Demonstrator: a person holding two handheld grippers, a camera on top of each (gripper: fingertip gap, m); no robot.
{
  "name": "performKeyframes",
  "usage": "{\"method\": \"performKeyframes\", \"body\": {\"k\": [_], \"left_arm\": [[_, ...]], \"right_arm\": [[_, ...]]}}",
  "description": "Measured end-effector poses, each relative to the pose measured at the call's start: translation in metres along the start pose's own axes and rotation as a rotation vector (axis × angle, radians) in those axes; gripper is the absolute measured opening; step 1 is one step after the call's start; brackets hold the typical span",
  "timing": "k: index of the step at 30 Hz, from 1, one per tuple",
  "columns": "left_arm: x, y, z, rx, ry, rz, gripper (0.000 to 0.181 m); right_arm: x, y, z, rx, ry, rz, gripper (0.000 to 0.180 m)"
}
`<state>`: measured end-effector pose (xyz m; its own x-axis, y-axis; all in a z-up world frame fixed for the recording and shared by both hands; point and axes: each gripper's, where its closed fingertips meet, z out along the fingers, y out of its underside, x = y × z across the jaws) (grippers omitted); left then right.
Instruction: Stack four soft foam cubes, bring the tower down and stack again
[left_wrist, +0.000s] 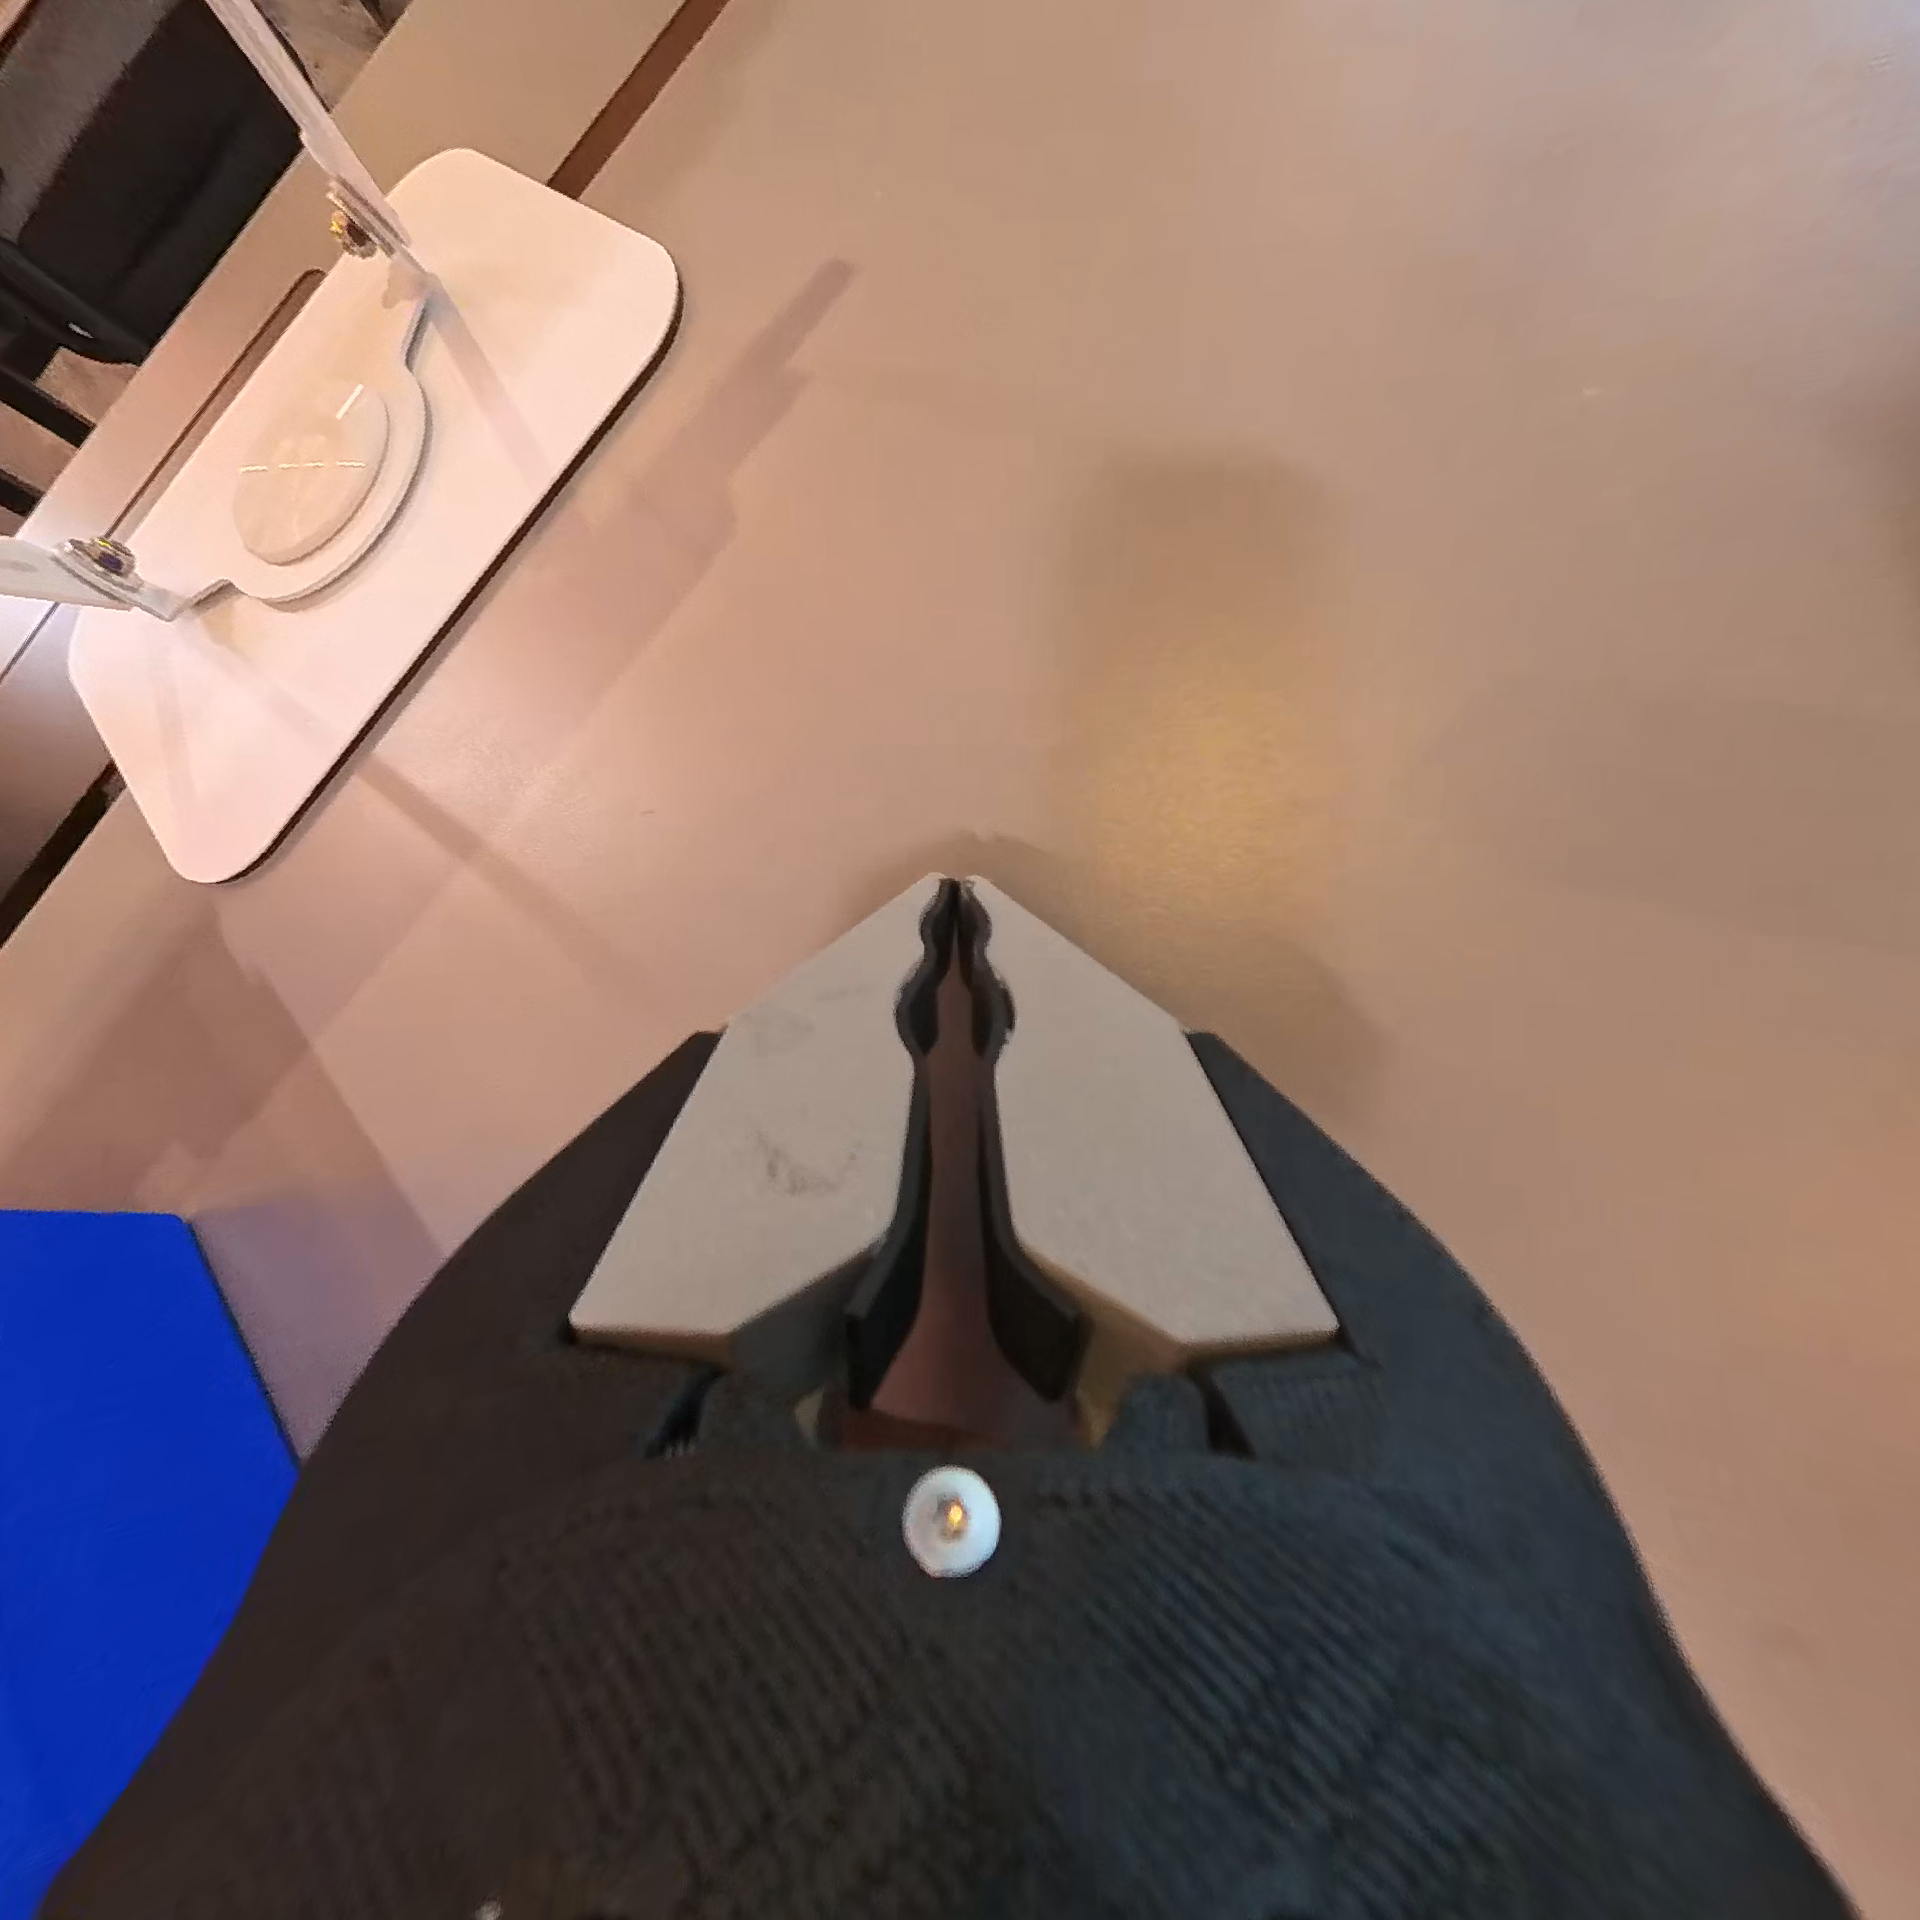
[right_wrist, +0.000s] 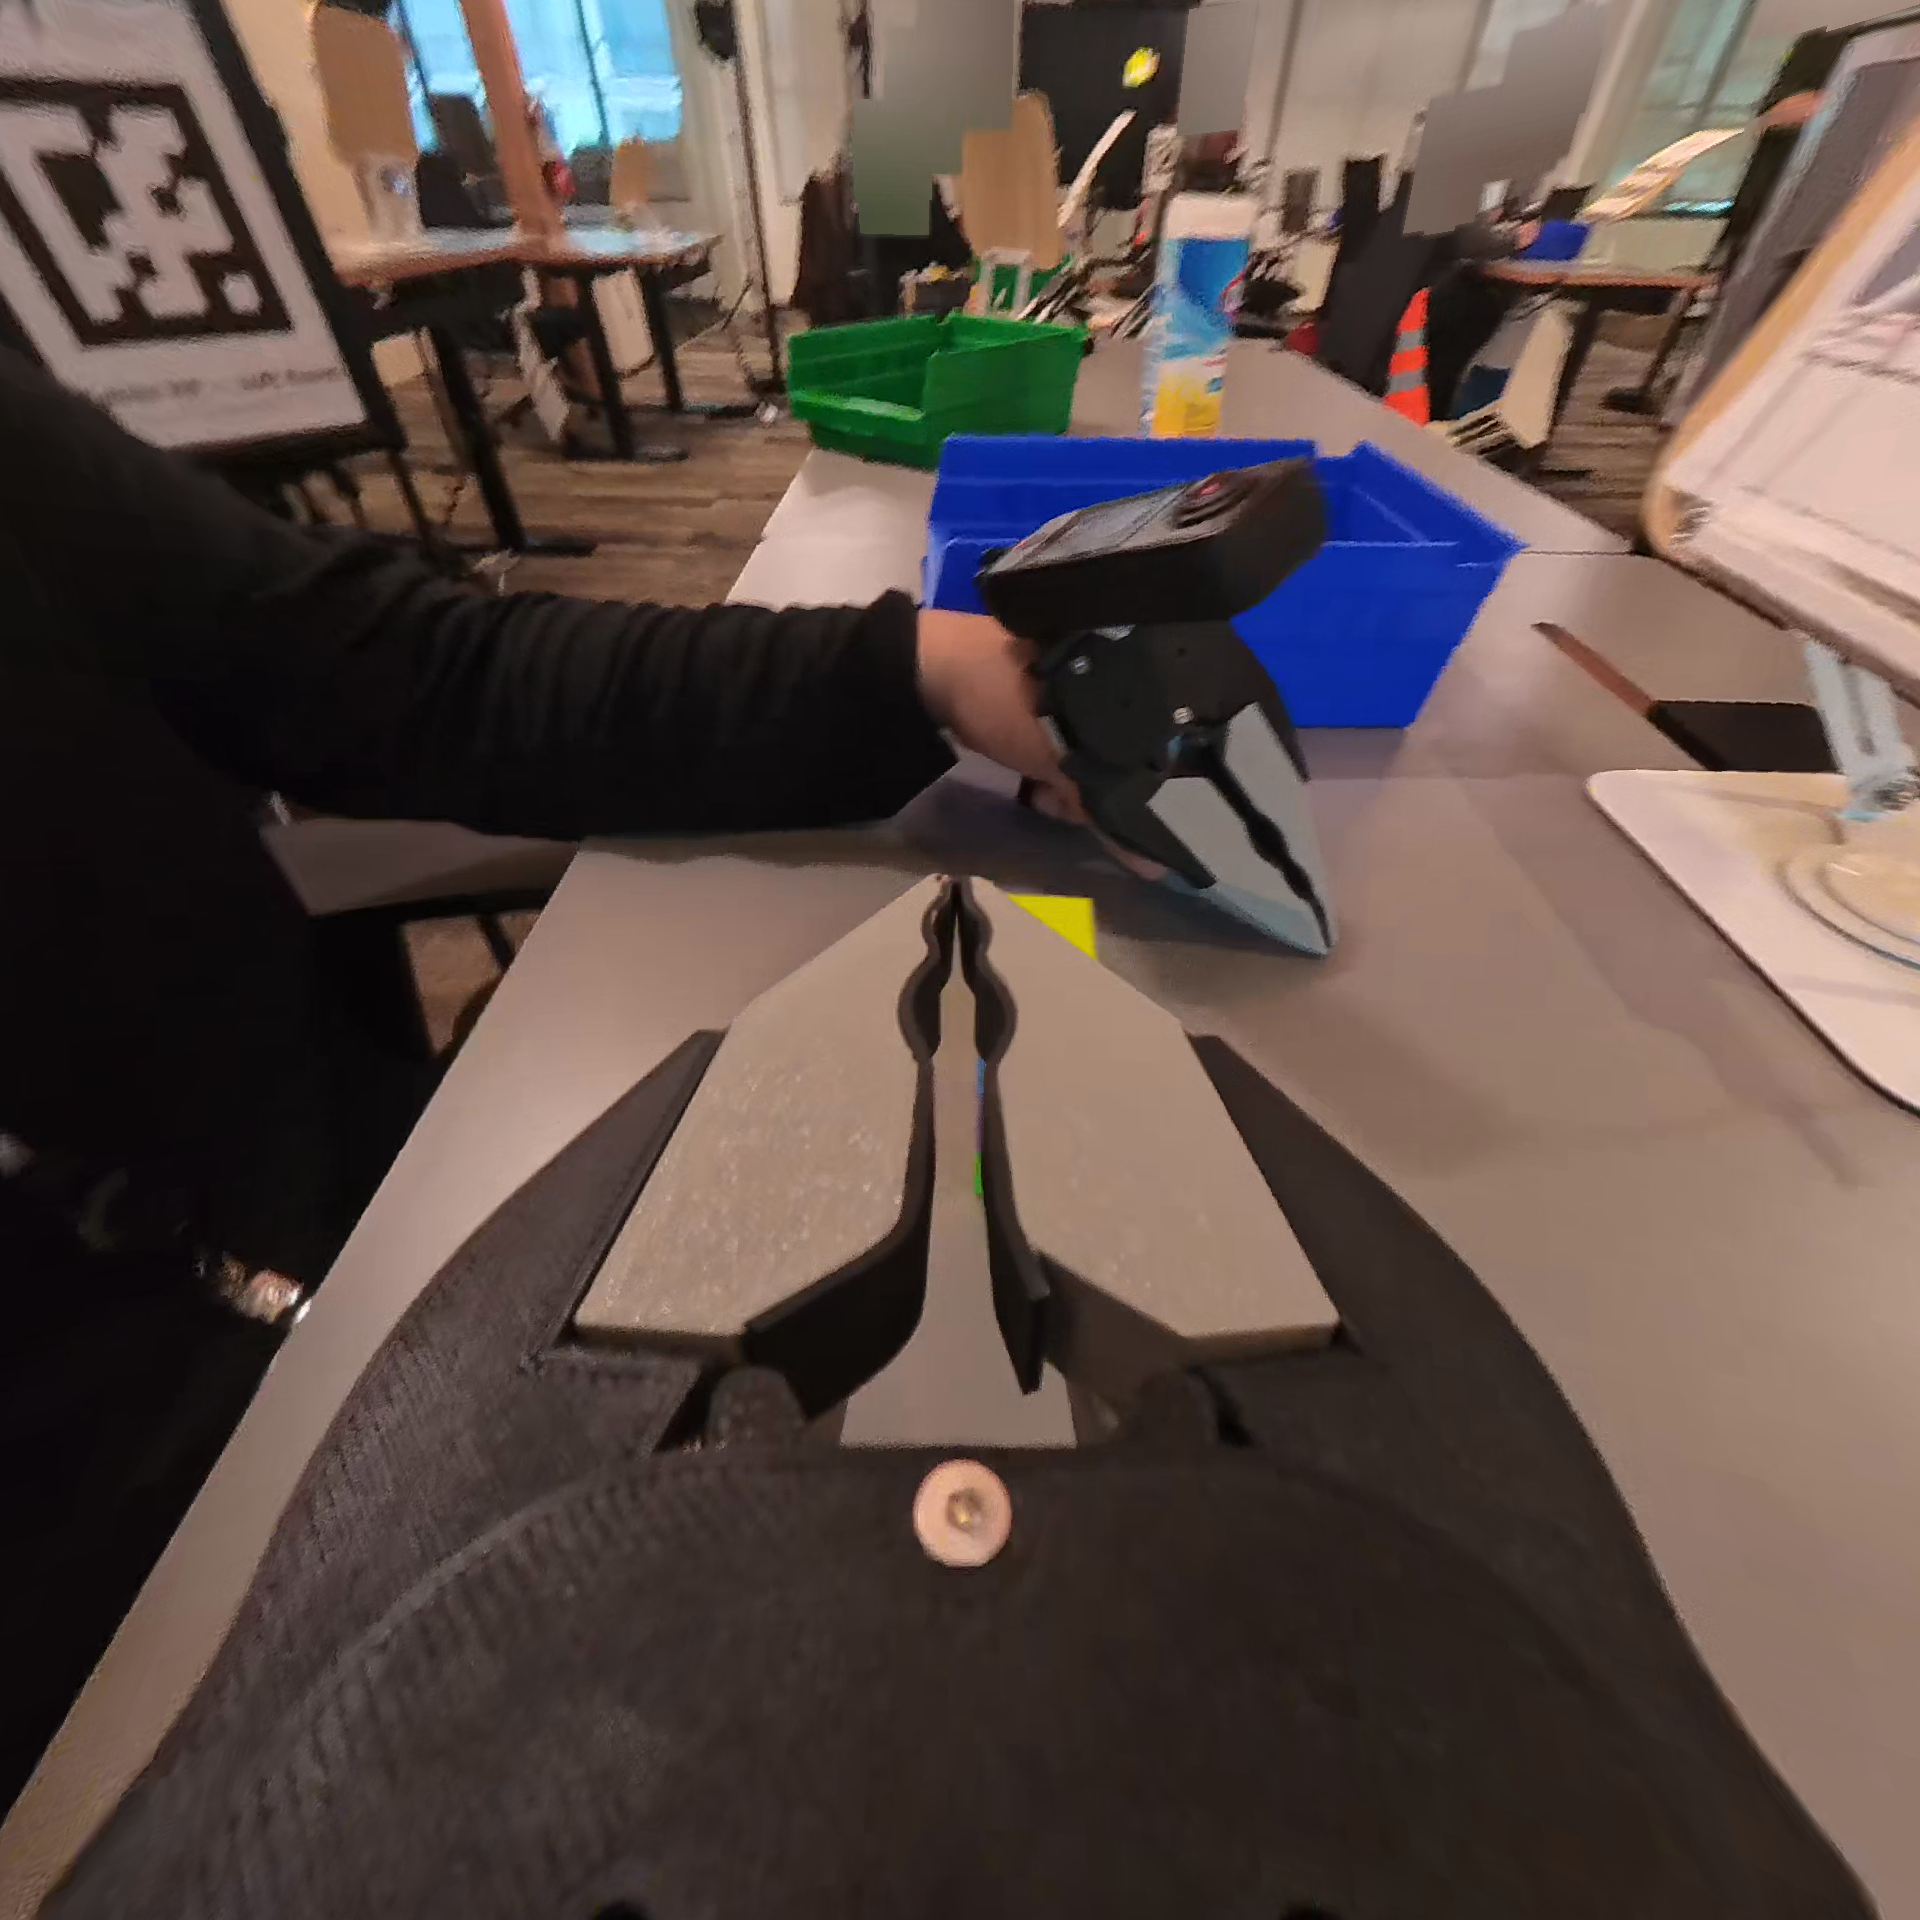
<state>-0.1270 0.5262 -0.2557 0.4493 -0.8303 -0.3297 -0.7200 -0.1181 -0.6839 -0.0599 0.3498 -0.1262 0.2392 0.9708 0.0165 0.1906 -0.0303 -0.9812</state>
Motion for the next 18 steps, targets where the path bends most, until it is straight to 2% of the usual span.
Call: {"method": "performKeyframes", "body": {"k": [3,10,18], "left_arm": [[0.0,0.0,0.0,-0.002,-0.007,0.005,0.0],[0.001,-0.002,0.001,0.001,-0.024,0.034,0.0],[0.001,-0.002,0.001,0.003,-0.018,0.03,0.0]], "right_arm": [[-0.015,0.013,0.01,-0.075,-0.048,-0.076,0.0],[-0.034,0.043,0.031,-0.193,-0.146,-0.069,0.0],[-0.03,0.069,0.039,-0.322,-0.114,-0.098,0.0]]}}
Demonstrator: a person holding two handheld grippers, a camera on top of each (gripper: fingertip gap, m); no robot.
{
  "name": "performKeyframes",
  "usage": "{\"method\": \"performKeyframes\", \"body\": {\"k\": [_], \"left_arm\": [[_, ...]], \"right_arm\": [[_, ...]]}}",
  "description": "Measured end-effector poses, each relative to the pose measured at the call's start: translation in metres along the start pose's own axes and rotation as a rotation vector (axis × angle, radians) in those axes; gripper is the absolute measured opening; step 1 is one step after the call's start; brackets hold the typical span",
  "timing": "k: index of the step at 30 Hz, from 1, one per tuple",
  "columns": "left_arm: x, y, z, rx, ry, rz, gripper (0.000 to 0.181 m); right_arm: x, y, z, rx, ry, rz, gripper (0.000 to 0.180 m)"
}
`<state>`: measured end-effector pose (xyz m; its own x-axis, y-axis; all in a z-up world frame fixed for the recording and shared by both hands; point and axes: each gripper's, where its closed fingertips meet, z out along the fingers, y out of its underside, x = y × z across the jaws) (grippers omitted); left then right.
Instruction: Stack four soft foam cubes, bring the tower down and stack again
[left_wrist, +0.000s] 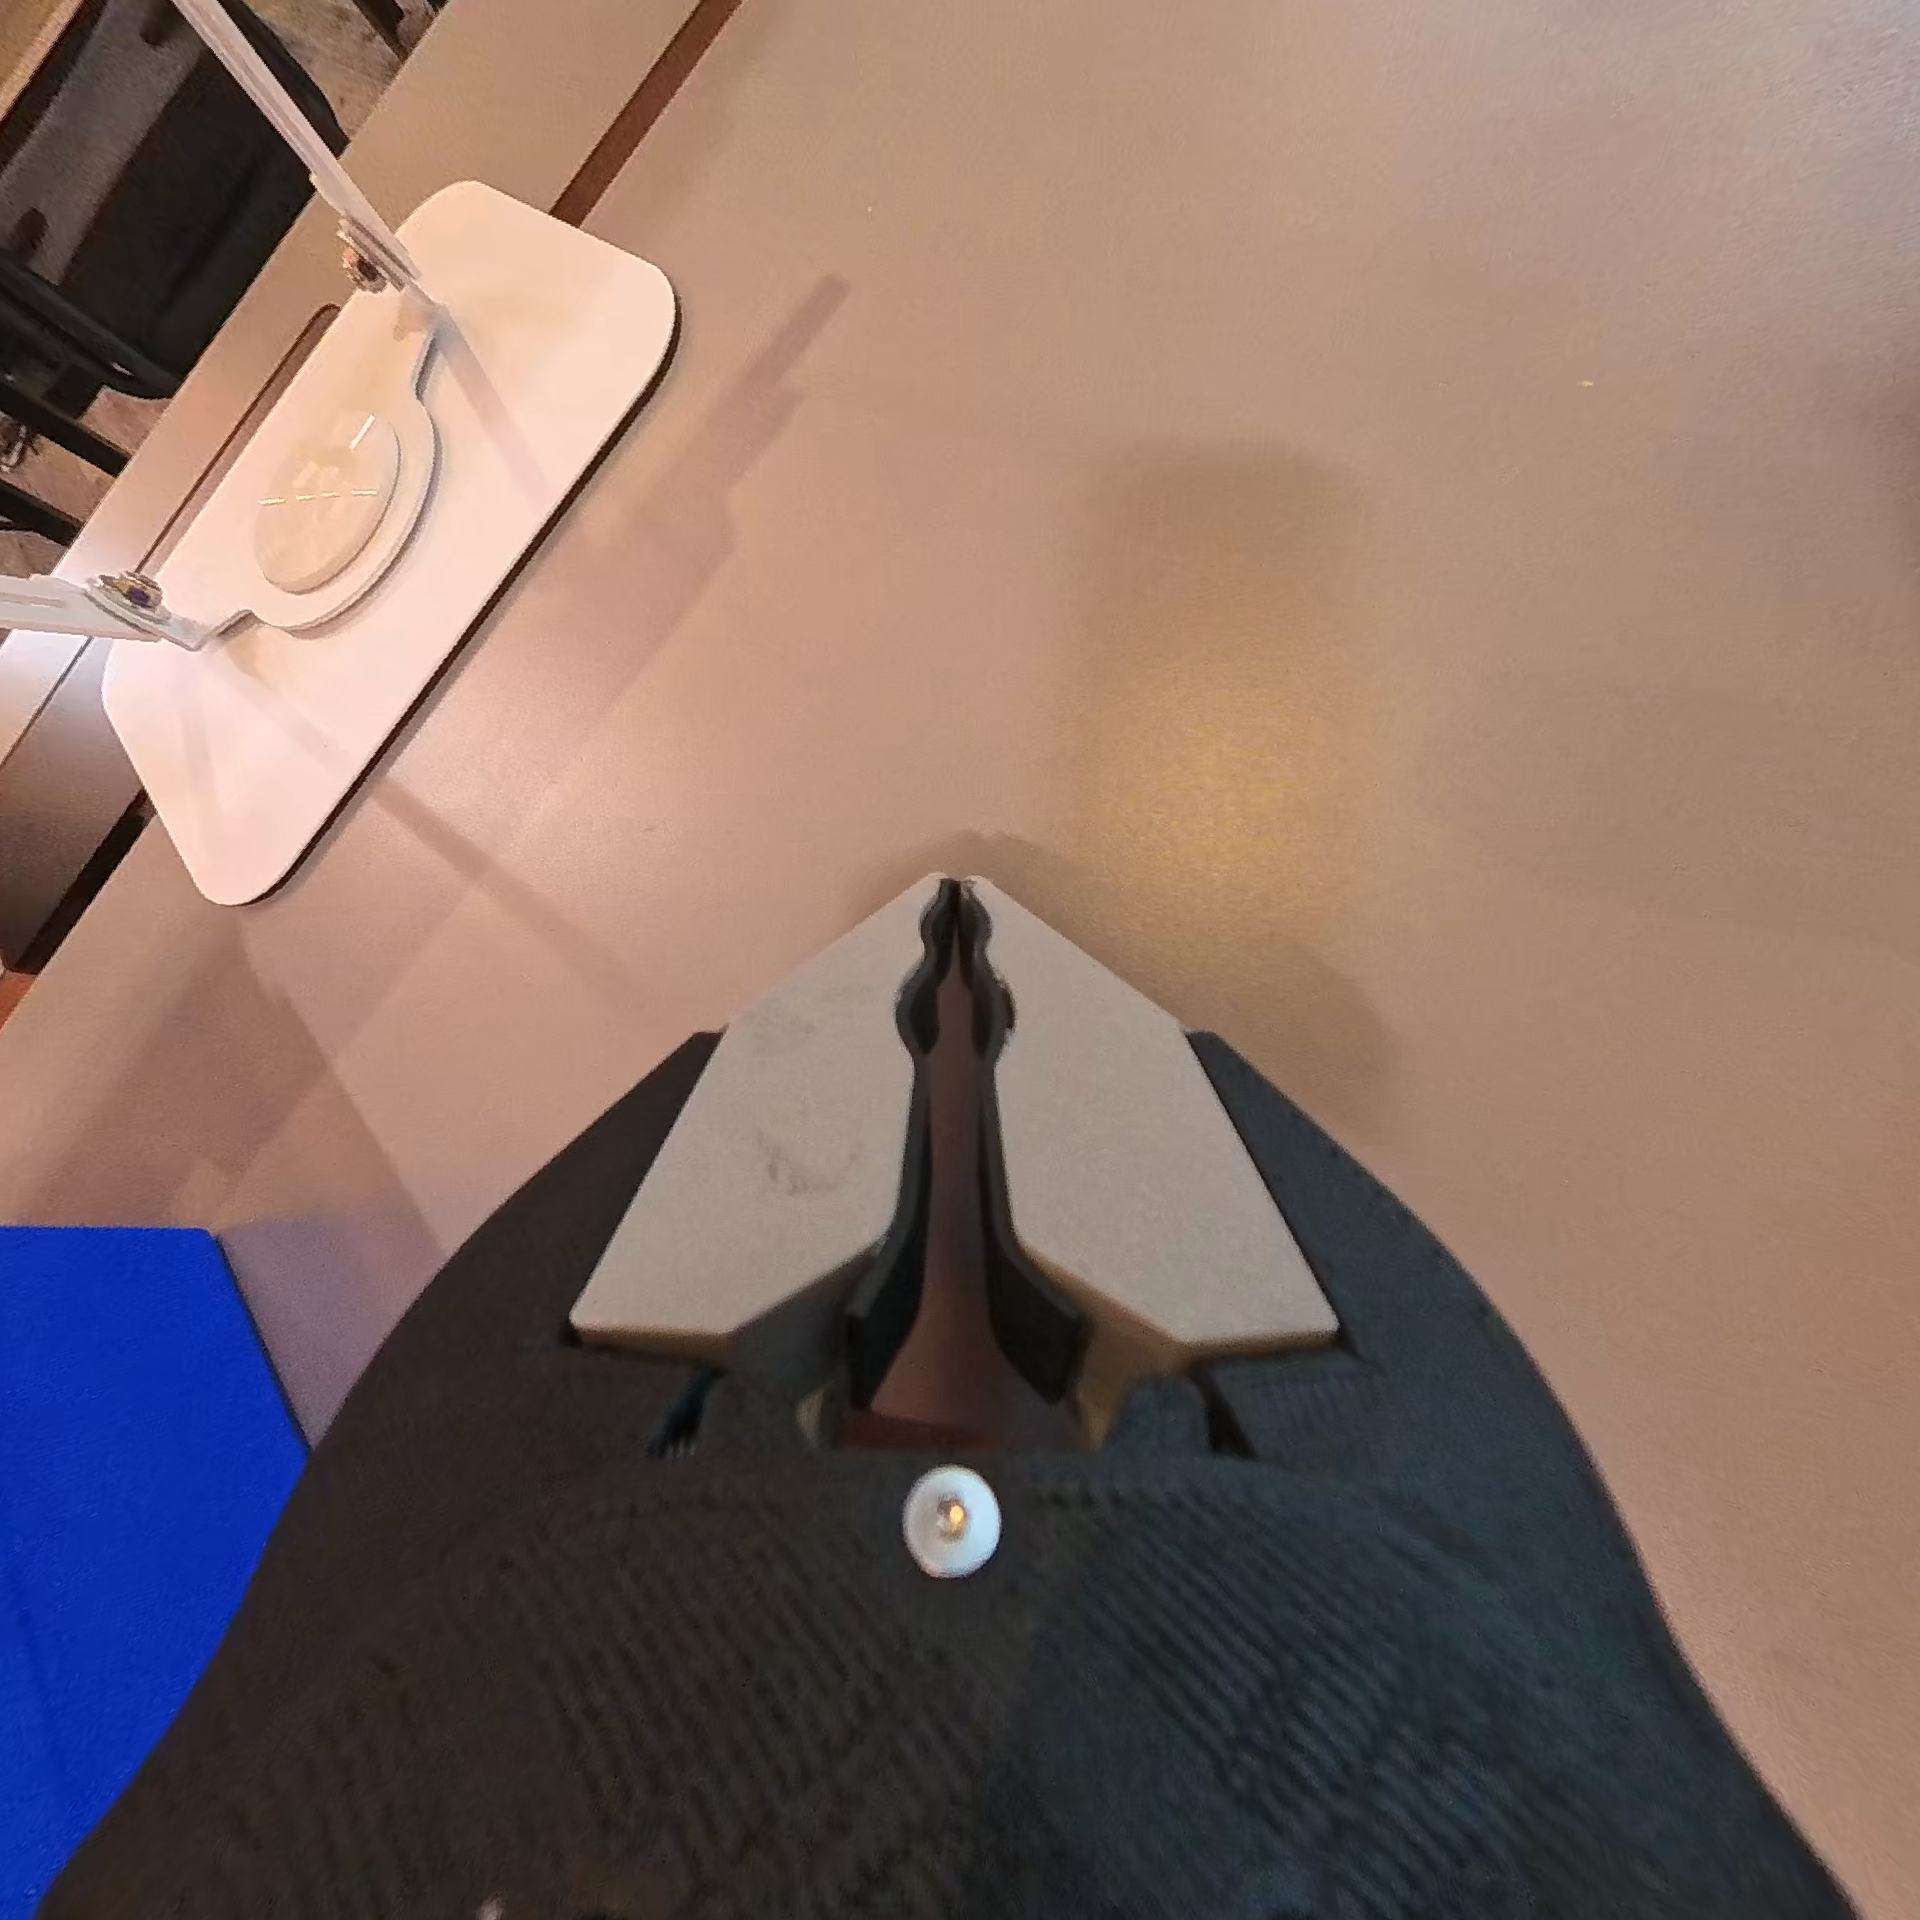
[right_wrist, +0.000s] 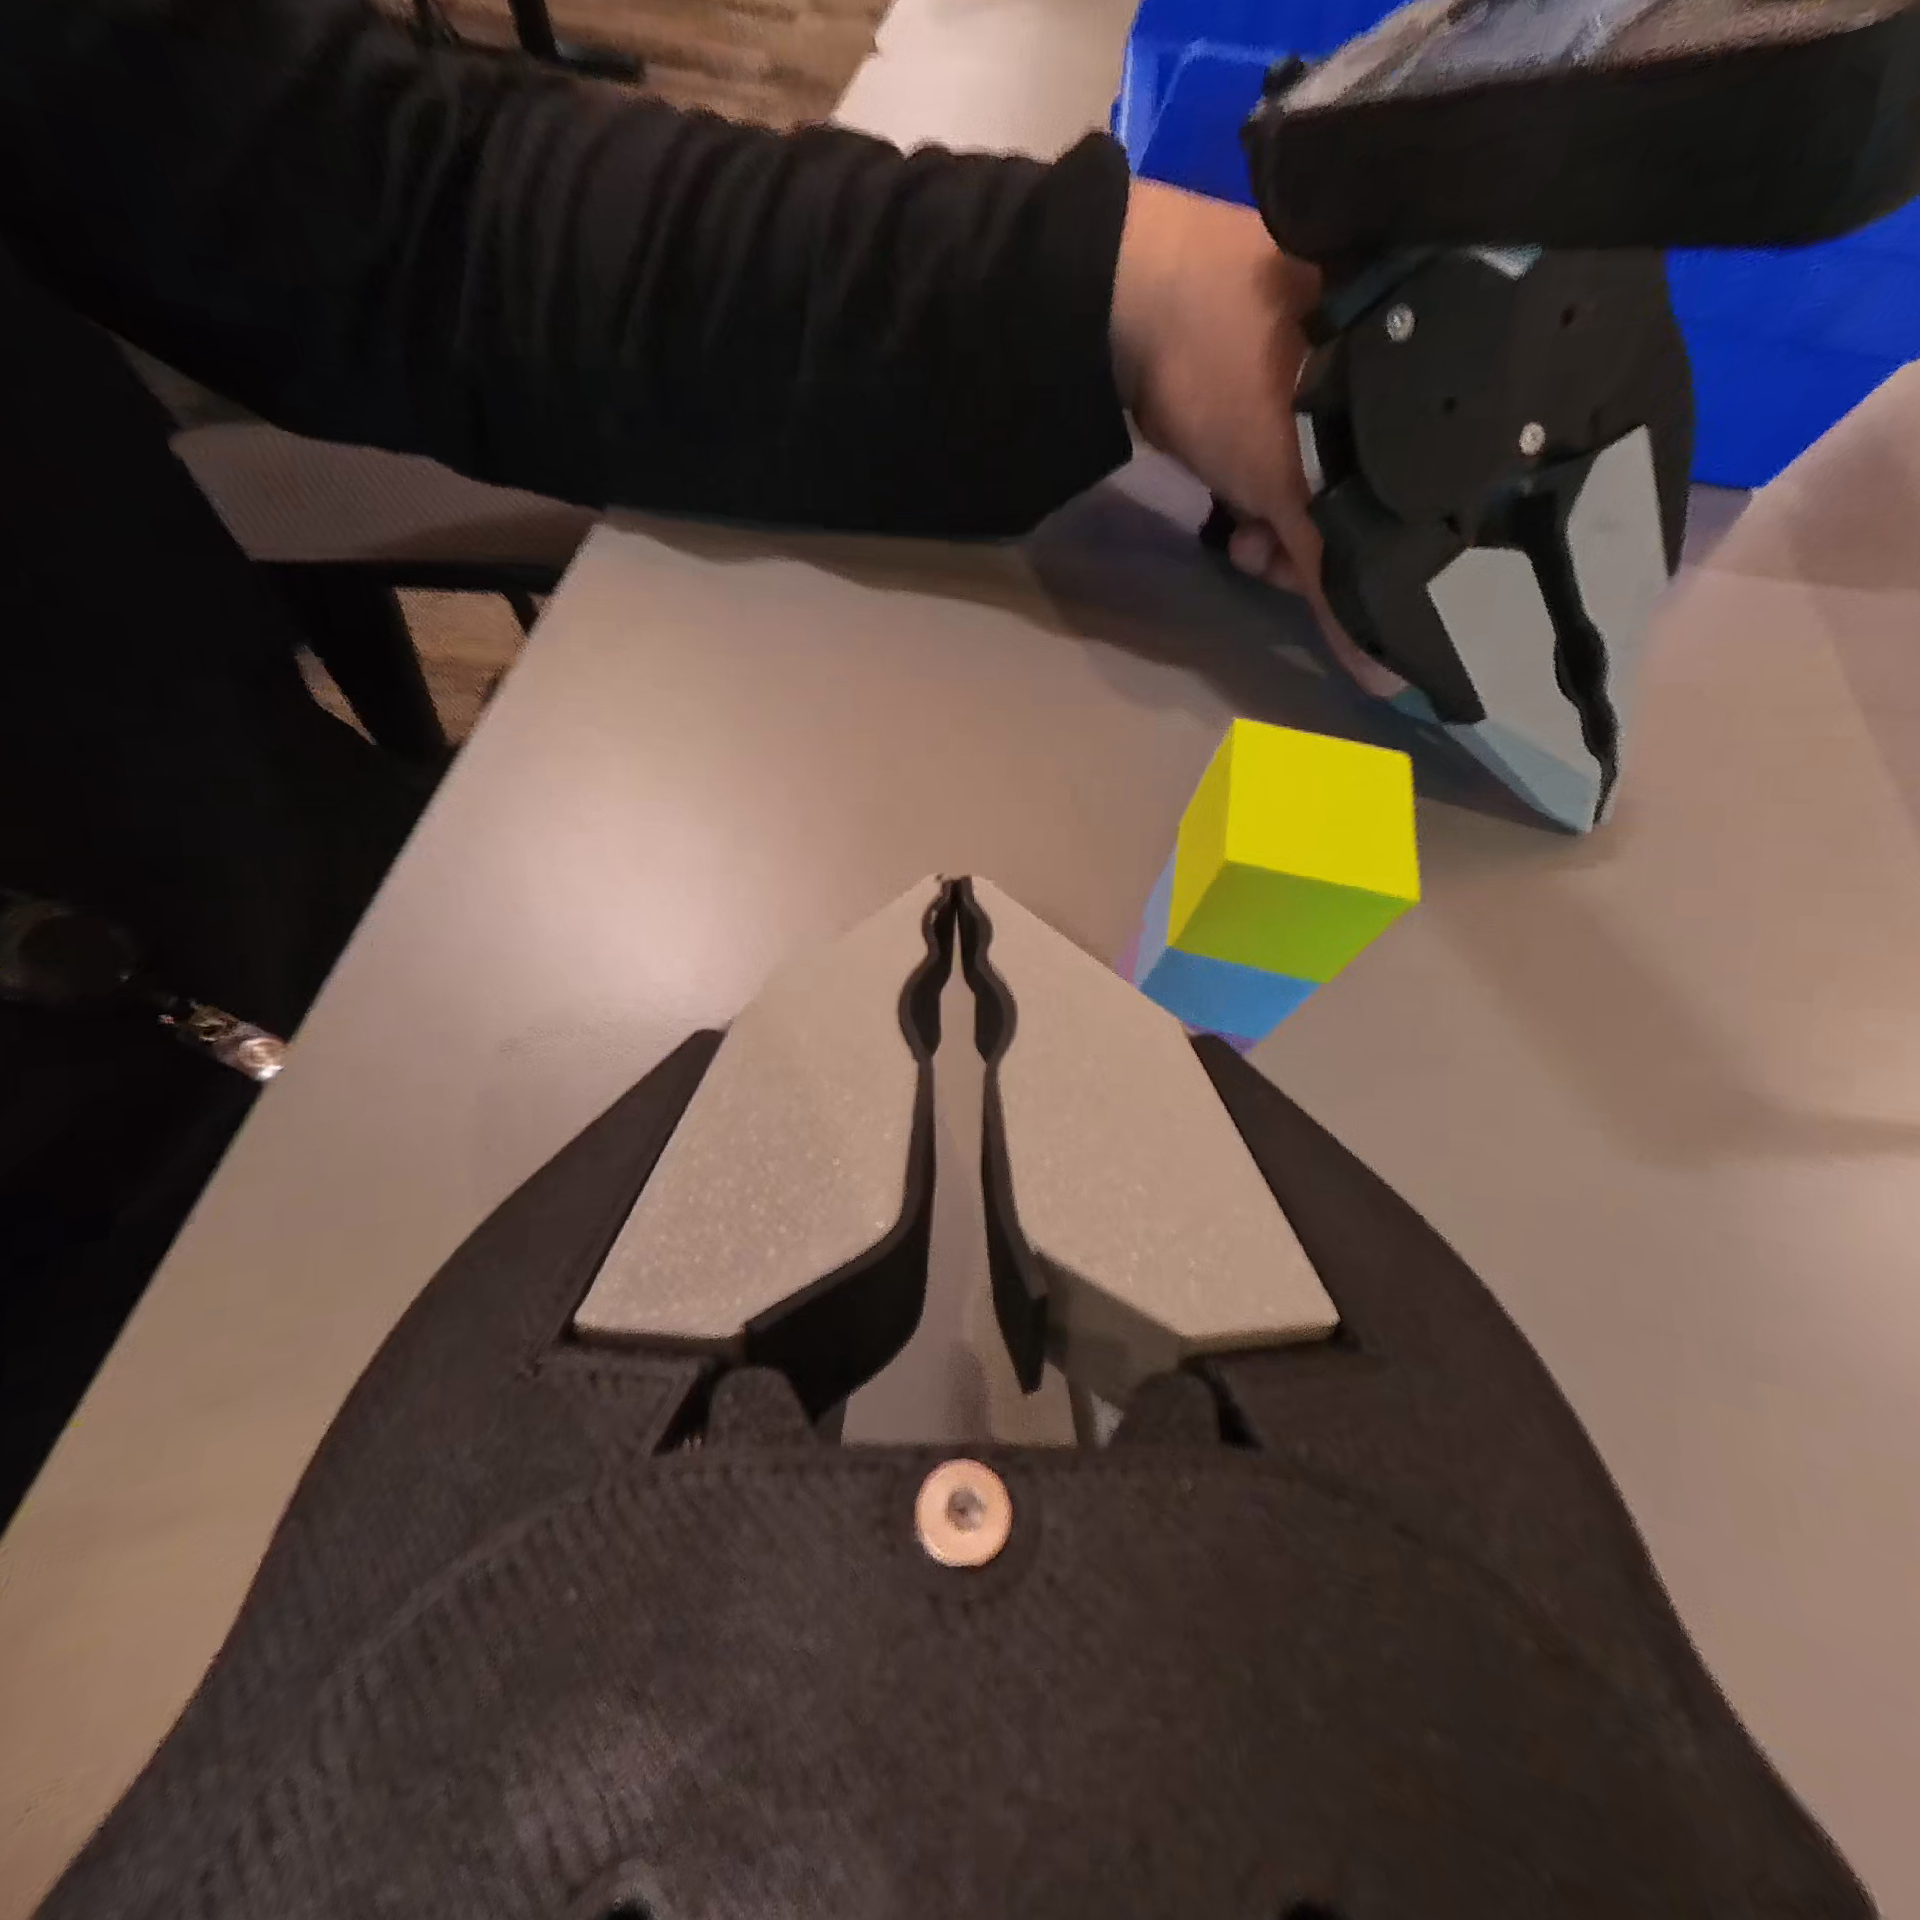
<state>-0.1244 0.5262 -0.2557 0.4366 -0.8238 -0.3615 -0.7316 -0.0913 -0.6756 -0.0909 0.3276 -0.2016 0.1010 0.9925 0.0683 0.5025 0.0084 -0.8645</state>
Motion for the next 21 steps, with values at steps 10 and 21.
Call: {"method": "performKeyframes", "body": {"k": [10,21], "left_arm": [[0.0,0.0,0.0,-0.002,0.0,-0.005,0.0],[0.001,0.0,-0.001,-0.005,0.01,-0.008,0.0]], "right_arm": [[-0.002,0.034,0.009,-0.263,0.0,0.107,0.0],[-0.047,0.02,-0.005,-0.732,-0.161,0.089,0.0]]}}
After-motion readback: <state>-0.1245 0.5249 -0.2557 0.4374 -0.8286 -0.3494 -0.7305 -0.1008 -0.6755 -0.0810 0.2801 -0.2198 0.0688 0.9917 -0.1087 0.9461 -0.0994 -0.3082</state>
